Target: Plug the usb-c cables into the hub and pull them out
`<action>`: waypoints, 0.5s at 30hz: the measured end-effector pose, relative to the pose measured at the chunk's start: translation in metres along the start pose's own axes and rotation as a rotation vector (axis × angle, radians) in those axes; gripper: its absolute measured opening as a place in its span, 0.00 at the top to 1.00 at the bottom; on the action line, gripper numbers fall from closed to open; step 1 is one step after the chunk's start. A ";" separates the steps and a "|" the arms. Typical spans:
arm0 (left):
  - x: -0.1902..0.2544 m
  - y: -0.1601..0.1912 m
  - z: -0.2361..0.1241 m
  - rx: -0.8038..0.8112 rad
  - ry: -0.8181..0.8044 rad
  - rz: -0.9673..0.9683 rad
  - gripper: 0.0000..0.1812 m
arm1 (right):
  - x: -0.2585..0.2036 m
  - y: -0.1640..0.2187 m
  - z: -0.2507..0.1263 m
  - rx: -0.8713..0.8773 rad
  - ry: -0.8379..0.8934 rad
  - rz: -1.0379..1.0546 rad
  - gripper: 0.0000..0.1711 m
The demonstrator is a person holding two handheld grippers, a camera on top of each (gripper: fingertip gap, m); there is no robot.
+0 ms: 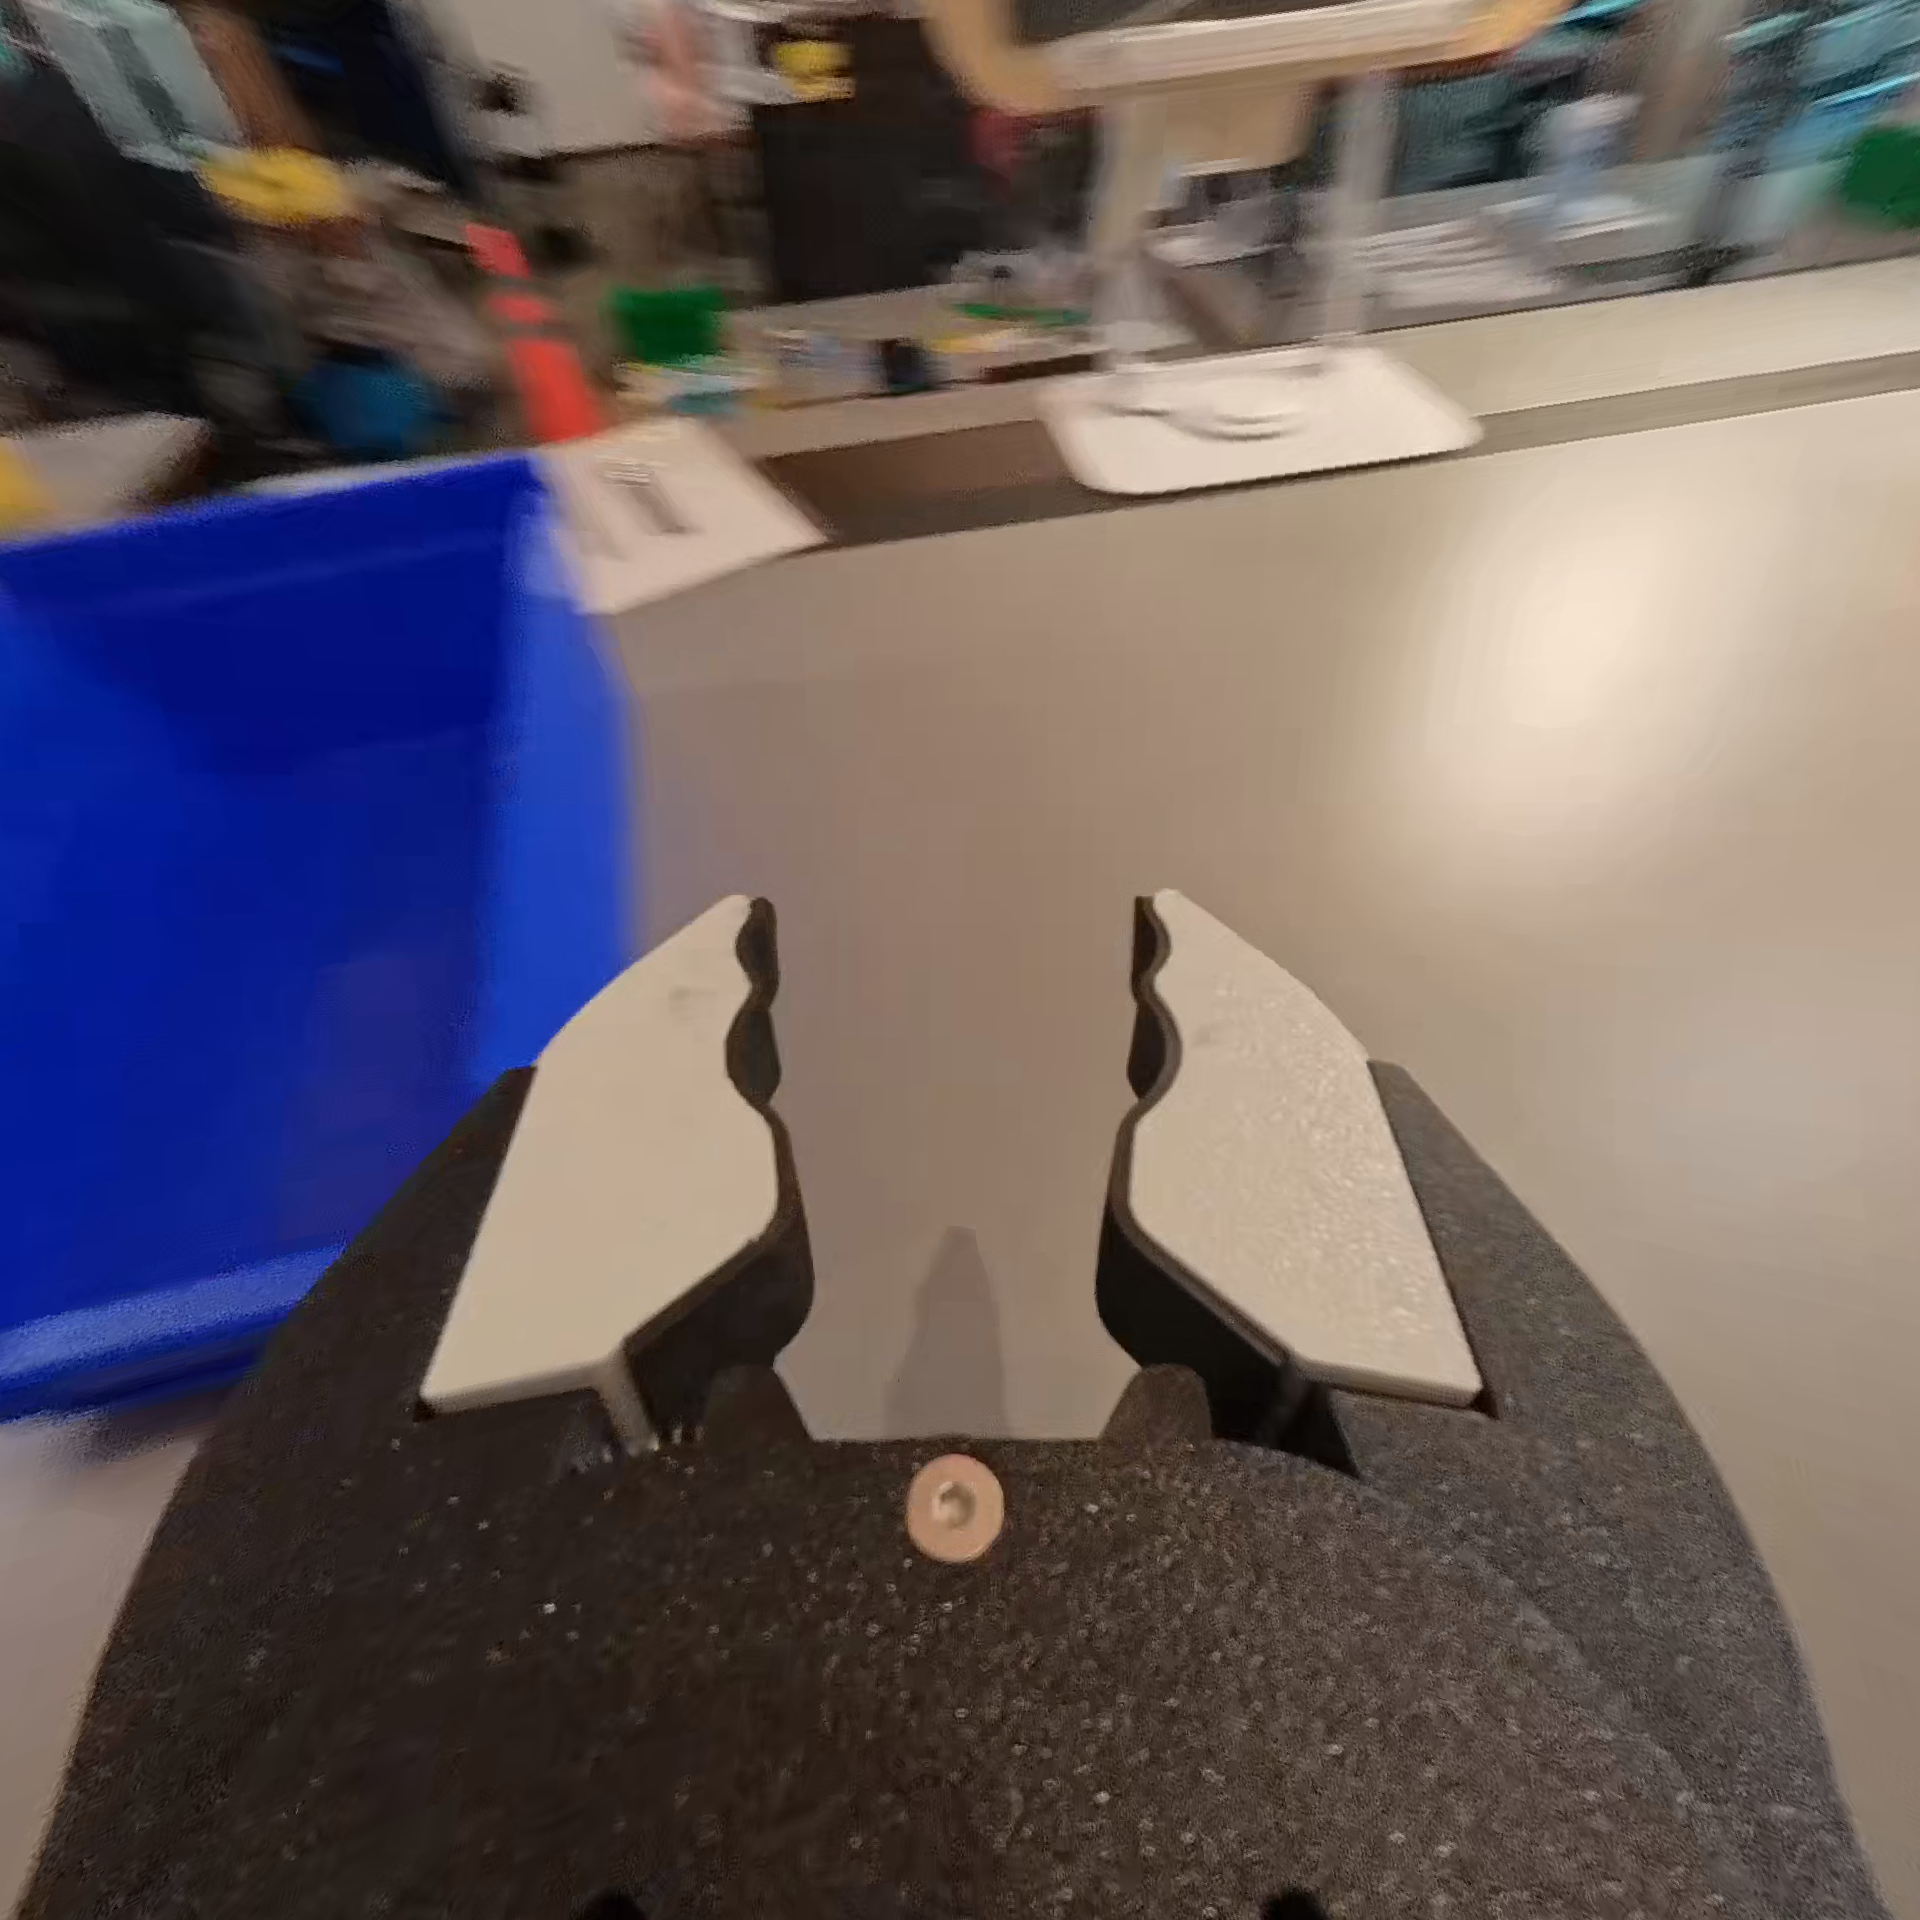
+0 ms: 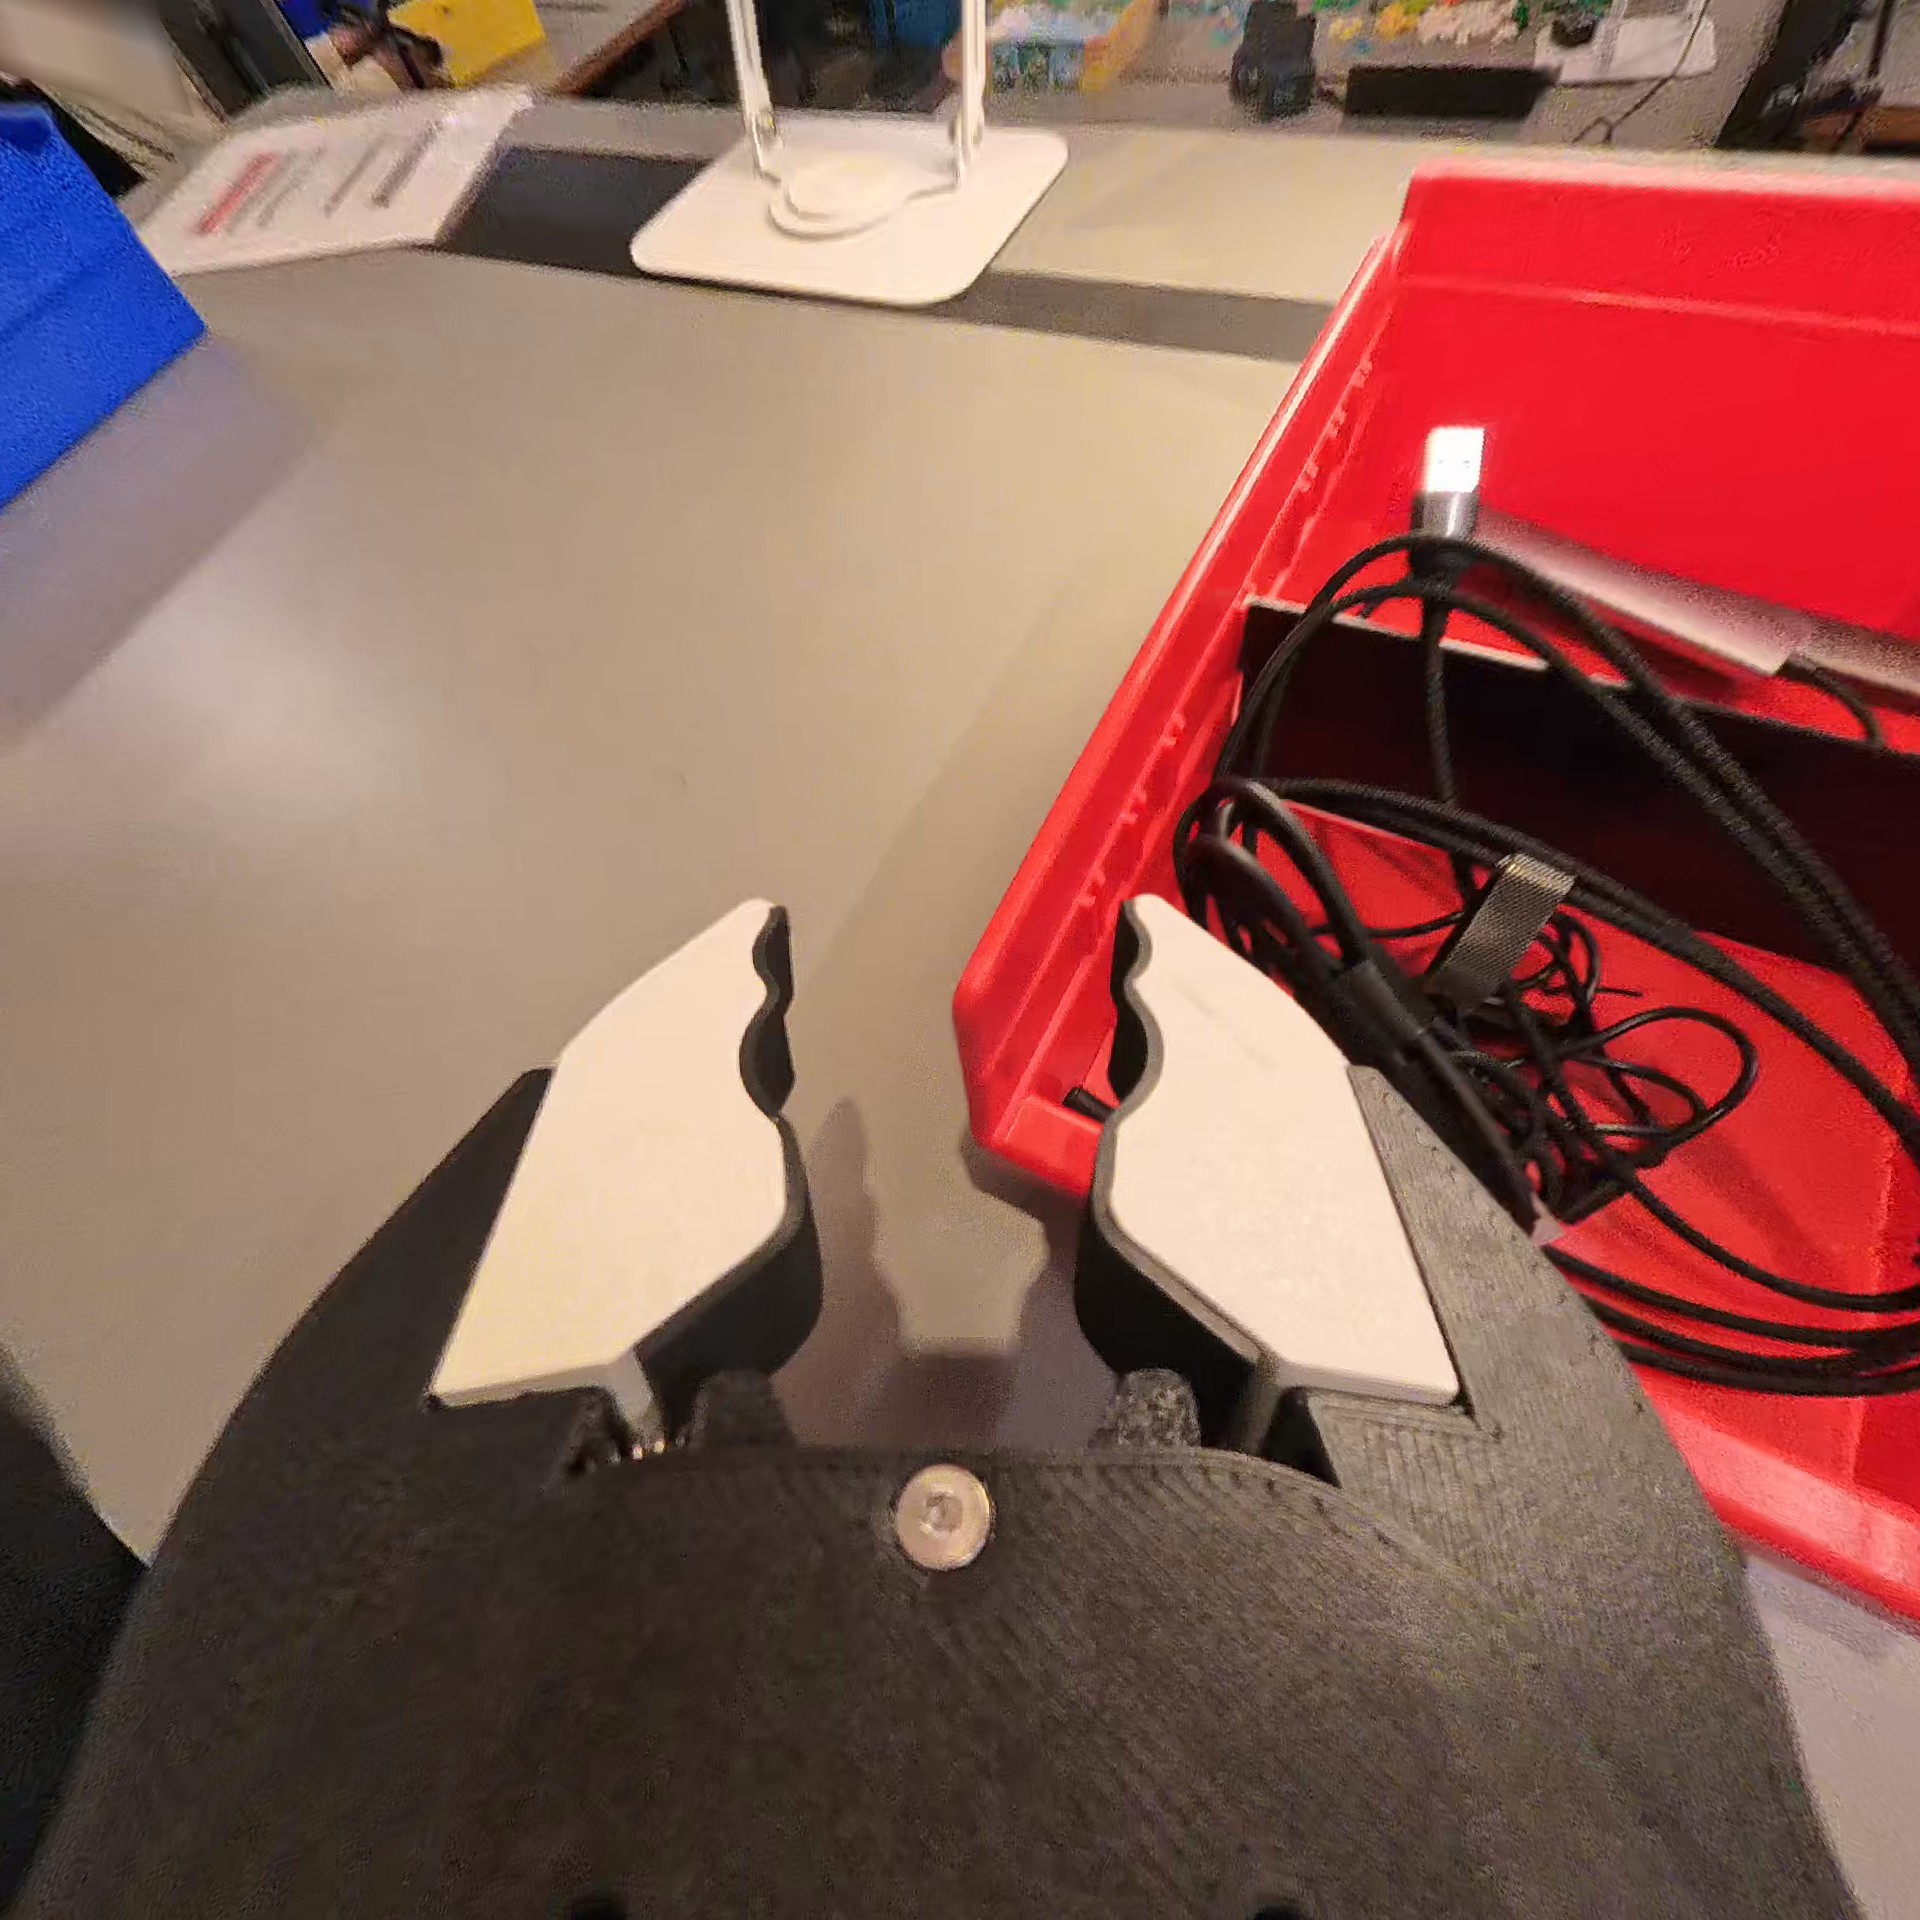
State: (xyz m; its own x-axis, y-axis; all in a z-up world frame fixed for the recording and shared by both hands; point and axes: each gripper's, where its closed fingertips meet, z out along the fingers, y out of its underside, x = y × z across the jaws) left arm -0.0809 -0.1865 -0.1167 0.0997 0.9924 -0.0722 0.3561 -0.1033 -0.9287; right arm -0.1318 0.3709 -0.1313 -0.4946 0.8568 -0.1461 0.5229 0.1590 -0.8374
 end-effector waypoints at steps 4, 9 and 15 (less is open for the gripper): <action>-0.090 0.018 -0.007 -0.160 -0.314 0.053 0.53 | -0.004 0.018 0.021 -0.051 0.055 -0.016 0.70; -0.107 0.073 0.035 -0.341 -0.233 -0.045 0.66 | 0.014 0.023 0.040 -0.106 0.234 -0.097 0.84; -0.090 0.066 0.041 -0.230 -0.204 0.085 0.97 | 0.015 0.023 0.040 -0.071 0.276 -0.107 0.89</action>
State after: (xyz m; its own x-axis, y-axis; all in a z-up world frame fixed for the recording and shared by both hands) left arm -0.1044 -0.2803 -0.1862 -0.0414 0.9701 -0.2392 0.5574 -0.1763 -0.8113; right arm -0.1549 0.3682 -0.1739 -0.3468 0.9328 0.0980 0.5300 0.2811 -0.8001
